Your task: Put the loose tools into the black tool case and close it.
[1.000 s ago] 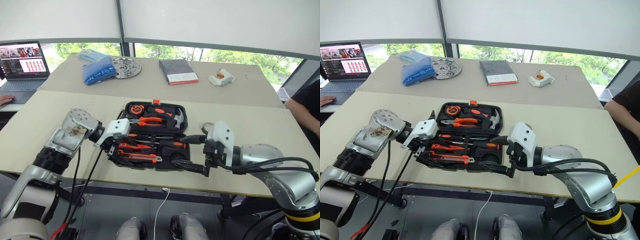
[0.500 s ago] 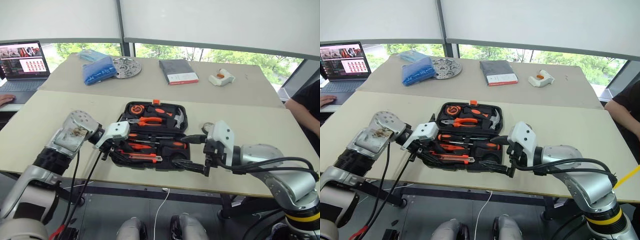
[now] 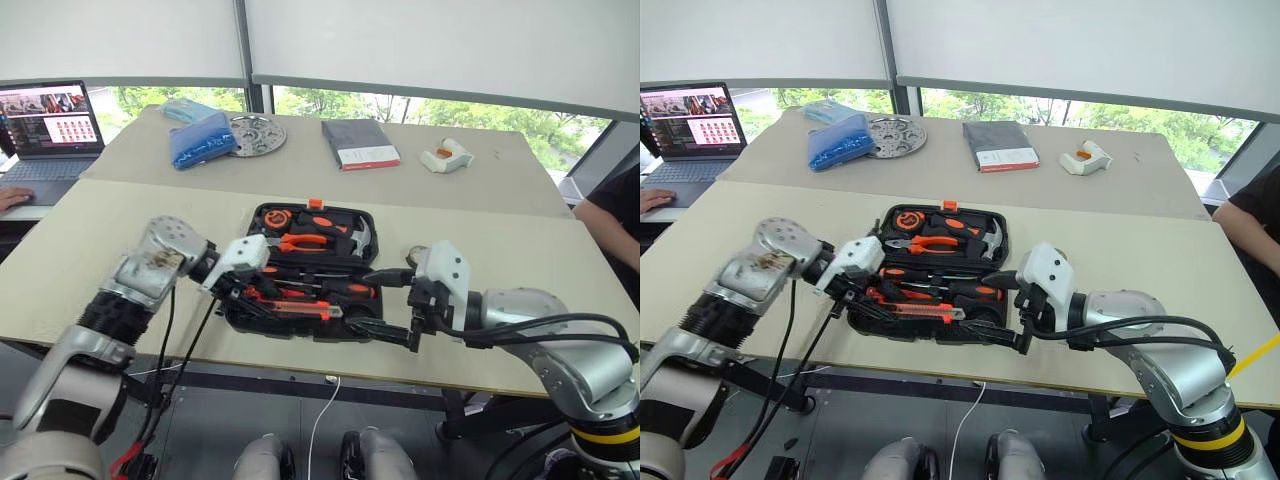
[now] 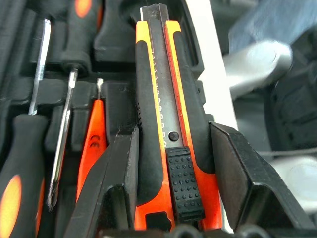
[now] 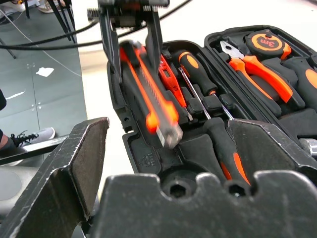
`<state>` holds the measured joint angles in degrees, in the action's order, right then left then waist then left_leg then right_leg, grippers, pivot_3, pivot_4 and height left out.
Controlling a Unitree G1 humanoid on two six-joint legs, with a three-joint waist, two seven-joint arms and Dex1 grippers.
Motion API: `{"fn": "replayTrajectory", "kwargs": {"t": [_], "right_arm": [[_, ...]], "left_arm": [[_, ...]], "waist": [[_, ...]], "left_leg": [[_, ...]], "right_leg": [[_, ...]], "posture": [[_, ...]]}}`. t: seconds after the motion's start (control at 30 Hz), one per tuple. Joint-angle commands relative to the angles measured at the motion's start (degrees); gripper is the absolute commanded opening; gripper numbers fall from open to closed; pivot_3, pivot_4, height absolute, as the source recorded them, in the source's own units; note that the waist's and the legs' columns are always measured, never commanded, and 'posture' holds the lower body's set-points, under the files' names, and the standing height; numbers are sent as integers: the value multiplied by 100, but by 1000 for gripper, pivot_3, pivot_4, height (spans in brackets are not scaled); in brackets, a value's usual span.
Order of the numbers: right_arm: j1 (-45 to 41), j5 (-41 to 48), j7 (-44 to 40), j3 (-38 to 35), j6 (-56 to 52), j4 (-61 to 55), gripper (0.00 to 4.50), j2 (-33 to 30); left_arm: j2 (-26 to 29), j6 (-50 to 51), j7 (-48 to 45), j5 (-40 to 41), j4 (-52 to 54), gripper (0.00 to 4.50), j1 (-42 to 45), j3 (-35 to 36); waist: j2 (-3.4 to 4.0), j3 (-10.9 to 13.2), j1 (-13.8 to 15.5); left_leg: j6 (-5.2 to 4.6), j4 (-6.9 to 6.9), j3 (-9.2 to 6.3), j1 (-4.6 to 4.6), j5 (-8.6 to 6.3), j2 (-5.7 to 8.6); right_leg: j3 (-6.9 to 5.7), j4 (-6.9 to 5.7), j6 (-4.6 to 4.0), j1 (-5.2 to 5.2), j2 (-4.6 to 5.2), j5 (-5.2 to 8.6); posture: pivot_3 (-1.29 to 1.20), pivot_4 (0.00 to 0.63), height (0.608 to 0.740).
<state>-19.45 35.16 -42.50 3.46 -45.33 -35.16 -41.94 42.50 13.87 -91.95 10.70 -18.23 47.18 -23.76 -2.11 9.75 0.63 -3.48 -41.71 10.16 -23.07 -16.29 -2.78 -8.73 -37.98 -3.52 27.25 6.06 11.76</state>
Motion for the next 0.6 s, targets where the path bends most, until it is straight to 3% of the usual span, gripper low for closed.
{"fn": "replayTrajectory", "kwargs": {"t": [0.03, 0.07, 0.13, 0.17, 0.3, 0.47, 0.6], "right_arm": [[-9, 112, 28, -218, -22, -190, 4500, -52], [-3, 105, 34, -224, -26, -191, 4500, -51], [7, 93, 41, -229, -26, -191, 4500, -46], [9, 90, 42, -230, -27, -191, 4500, -44], [35, 69, 47, -215, 0, -183, 4500, -26], [32, 35, 28, -177, 45, -133, 4500, -5], [-4, 6, 10, -138, 70, -88, 4500, 13]], "left_arm": [[-9, -77, -40, -206, 0, 1678, 27, 10], [7, -75, -37, -283, -29, 1678, 23, -5], [46, -32, -48, -270, -62, 2683, 34, 10], [51, -21, -51, -259, -69, 2862, 37, 20], [252, 257, -55, 169, 139, 4435, 148, 98], [257, 568, -54, 486, 179, 4475, 307, 331], [74, 314, -40, 274, 38, 3501, 199, 314]], "waist": [[0, 0, -22], [0, 0, -32], [0, 0, -35], [0, 0, -34], [0, 0, -10], [0, 0, 6], [0, 0, 3]], "left_leg": [[0, 0, 0, 0, 0, 0], [0, 0, 0, 0, 0, -2], [0, 0, 0, 3, 0, -3], [0, 0, 0, 3, 0, -3], [0, -1, -2, 4, 0, -2], [-2, -2, -8, -1, -1, -1], [-3, -3, -11, -4, -1, 1]], "right_leg": [[0, 0, 0, 0, 0, 0], [1, 0, 0, 0, -2, 0], [2, -1, 0, 0, -2, 0], [2, -1, 0, 0, -2, 0], [1, -2, 1, -2, 4, -1], [1, -1, 2, -2, 4, -1], [3, 1, 2, -3, 0, -1]], "posture": [[0, 150, 718], [0, 150, 718], [0, 150, 718], [0, 150, 718], [0, 150, 718], [0, 150, 718], [0, 150, 718]]}}
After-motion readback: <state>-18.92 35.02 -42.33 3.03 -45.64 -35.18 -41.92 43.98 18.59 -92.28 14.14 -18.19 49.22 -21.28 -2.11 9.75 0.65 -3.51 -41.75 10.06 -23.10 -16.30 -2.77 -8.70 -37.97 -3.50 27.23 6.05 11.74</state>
